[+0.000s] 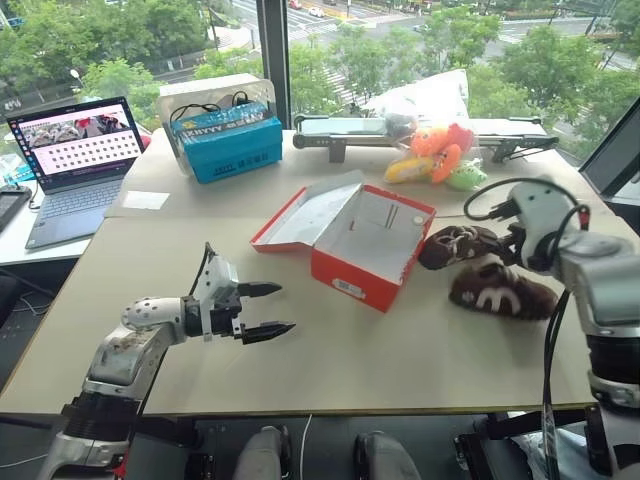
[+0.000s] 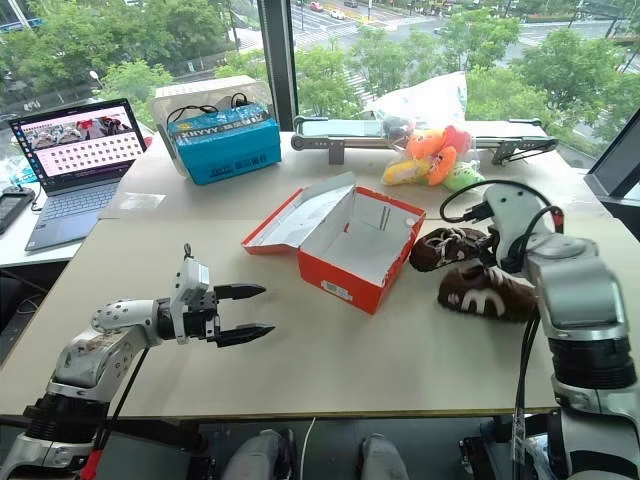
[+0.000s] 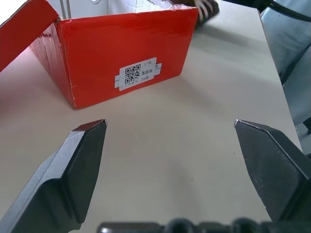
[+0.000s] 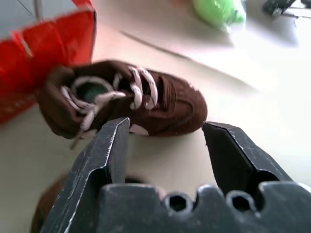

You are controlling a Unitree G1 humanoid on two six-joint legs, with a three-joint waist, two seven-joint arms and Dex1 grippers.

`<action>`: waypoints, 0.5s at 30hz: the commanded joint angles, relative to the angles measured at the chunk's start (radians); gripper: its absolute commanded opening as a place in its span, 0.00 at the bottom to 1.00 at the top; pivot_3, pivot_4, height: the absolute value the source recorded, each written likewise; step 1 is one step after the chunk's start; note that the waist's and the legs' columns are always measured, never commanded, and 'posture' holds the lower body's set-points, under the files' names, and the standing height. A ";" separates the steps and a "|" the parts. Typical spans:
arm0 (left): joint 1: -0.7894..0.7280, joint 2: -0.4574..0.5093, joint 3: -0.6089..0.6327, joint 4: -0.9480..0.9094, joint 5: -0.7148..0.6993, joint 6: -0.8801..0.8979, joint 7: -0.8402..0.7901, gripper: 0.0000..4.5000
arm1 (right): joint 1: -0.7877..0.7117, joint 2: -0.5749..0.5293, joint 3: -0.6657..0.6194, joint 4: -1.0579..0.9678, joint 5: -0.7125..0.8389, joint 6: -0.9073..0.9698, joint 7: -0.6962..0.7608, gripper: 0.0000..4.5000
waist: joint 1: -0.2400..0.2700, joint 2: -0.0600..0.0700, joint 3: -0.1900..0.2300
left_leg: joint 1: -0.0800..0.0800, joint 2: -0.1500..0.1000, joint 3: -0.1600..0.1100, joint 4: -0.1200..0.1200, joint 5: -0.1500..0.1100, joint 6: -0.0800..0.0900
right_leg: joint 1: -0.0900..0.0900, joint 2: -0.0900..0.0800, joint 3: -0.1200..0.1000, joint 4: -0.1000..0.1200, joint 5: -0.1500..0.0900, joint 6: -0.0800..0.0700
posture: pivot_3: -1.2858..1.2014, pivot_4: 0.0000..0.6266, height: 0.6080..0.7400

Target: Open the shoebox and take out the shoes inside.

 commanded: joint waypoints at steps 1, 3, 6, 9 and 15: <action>-0.002 -0.001 0.026 -0.014 -0.003 -0.023 0.015 1.00 | -0.029 0.037 -0.095 -0.167 0.084 0.147 0.020 0.65 | 0.001 0.000 0.000 | 0.000 0.000 0.000 0.000 0.000 0.000 | 0.000 0.000 0.000 0.000 0.000 0.000 | 0.52 0.24 0.97; -0.002 -0.016 0.037 -0.007 0.004 -0.044 0.043 1.00 | -0.009 0.087 -0.111 -0.233 0.119 0.198 0.018 0.65 | 0.000 0.000 0.000 | 0.000 0.000 0.000 0.000 0.000 0.000 | 0.000 0.001 0.000 0.000 0.000 0.000 | 0.52 0.24 0.97; 0.000 -0.050 0.060 0.015 0.029 -0.076 0.122 1.00 | 0.048 0.174 -0.114 -0.255 0.071 0.174 -0.077 0.65 | 0.000 0.000 0.000 | 0.001 0.001 -0.001 0.000 0.000 0.000 | 0.000 0.001 -0.001 0.001 0.000 0.001 | 0.52 0.24 0.97; 0.013 -0.090 0.078 0.033 0.065 -0.081 0.234 1.00 | 0.117 0.275 -0.119 -0.222 -0.033 0.039 -0.238 0.65 | 0.003 0.000 0.000 | 0.001 0.000 -0.003 0.000 0.000 0.000 | 0.001 0.000 -0.002 0.001 0.001 0.001 | 0.52 0.24 0.97; 0.069 -0.180 0.123 0.070 0.164 -0.141 0.471 1.00 | 0.249 0.411 -0.149 -0.223 -0.075 -0.180 -0.343 0.65 | 0.005 0.000 0.000 | 0.000 -0.001 -0.002 0.001 0.000 0.000 | 0.001 -0.001 -0.002 0.001 0.002 0.002 | 0.52 0.24 0.97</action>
